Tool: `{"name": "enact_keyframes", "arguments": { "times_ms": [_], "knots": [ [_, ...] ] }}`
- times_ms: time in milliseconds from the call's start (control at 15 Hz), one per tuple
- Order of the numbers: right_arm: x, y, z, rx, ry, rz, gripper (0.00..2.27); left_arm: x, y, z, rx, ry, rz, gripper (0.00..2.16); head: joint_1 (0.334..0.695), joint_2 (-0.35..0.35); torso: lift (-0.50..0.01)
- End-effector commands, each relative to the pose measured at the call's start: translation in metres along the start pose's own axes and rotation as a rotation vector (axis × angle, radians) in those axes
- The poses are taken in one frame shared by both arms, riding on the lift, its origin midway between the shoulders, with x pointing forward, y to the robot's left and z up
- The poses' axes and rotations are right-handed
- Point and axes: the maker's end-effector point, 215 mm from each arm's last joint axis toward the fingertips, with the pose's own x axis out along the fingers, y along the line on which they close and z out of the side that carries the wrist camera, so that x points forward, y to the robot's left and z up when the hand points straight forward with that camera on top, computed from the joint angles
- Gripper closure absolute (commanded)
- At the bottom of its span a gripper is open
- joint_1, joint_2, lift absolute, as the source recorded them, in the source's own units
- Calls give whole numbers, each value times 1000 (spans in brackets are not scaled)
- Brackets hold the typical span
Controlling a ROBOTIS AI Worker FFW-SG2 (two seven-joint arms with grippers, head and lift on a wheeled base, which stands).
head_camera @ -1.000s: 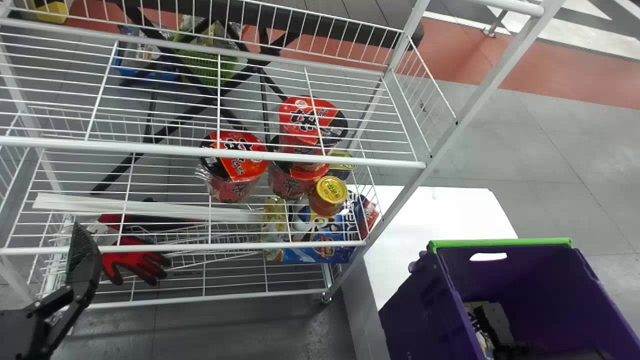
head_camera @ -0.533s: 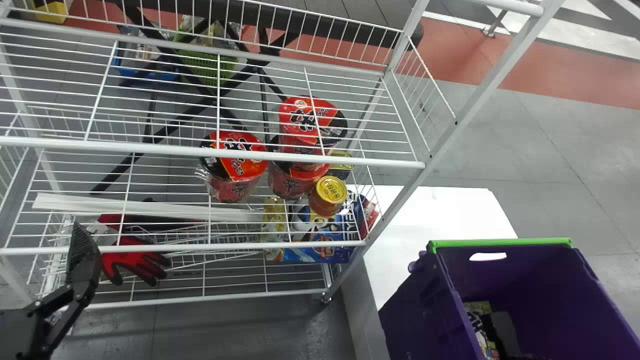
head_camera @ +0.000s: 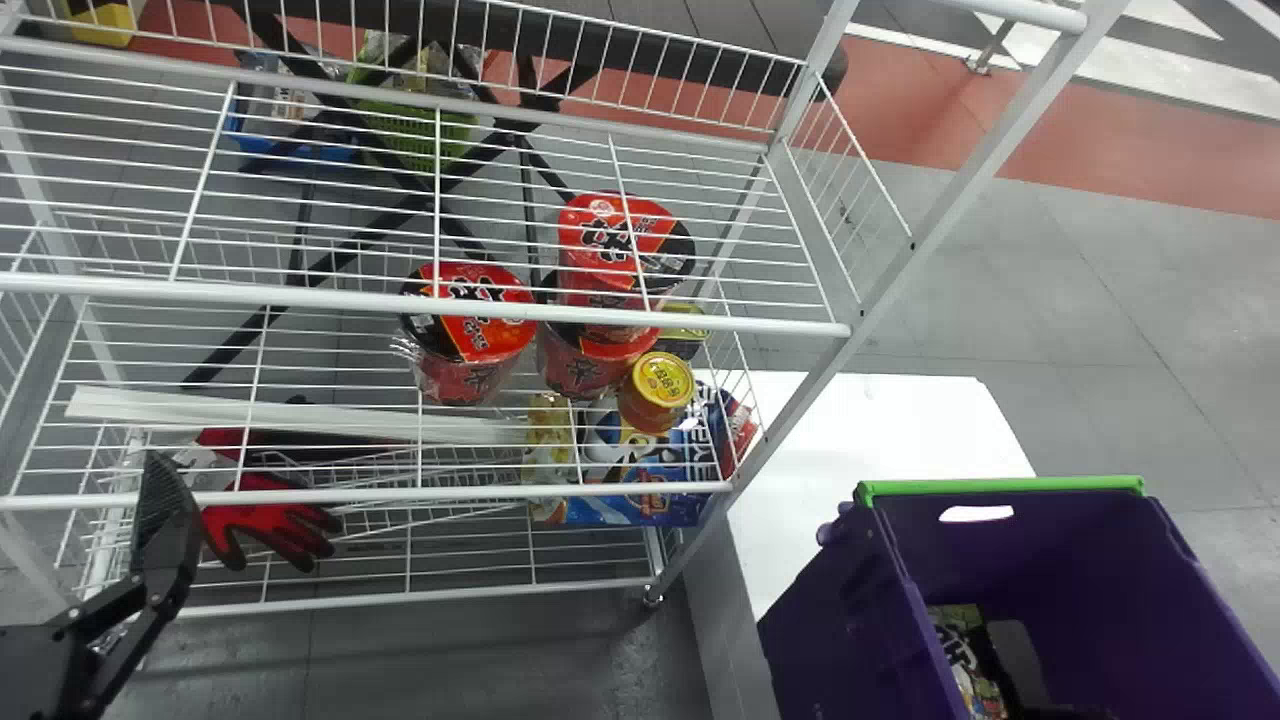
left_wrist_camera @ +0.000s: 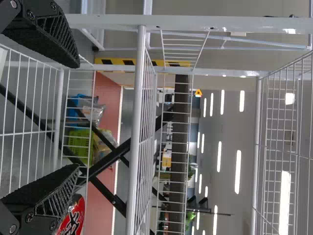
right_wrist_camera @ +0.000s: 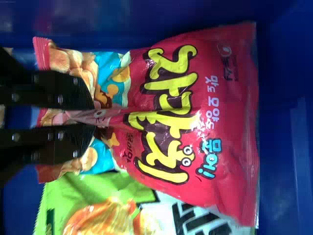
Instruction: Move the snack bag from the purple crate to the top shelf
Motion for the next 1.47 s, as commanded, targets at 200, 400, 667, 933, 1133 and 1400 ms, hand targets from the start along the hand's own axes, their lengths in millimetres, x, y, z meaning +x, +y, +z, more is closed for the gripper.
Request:
{"name": "enact_keyframes", "arguments": {
  "times_ms": [200,400,667,933,1133,1400],
  "knots": [
    [-16,-7,7,-21,-62,8,1629,-1,-6,3,-5,-5,-5,83,695,-350,-421],
    [-27,-15,7,-19,-77,-10,1629,-4,-7,4,-6,-5,-4,83,695,-350,-410],
    [-49,-18,8,4,-96,-12,1625,-6,-7,10,-10,-12,-3,83,695,-350,-394],
    [-68,-17,17,32,-127,-3,1625,-5,-8,11,-12,-15,-3,83,695,-350,-378],
    [-75,-14,20,49,-127,-2,1625,-4,-7,13,-12,-19,0,83,695,-350,-366],
    [-79,2,21,87,-129,39,1625,-1,-2,12,-7,-17,7,83,695,-350,-349]
  ]
}}
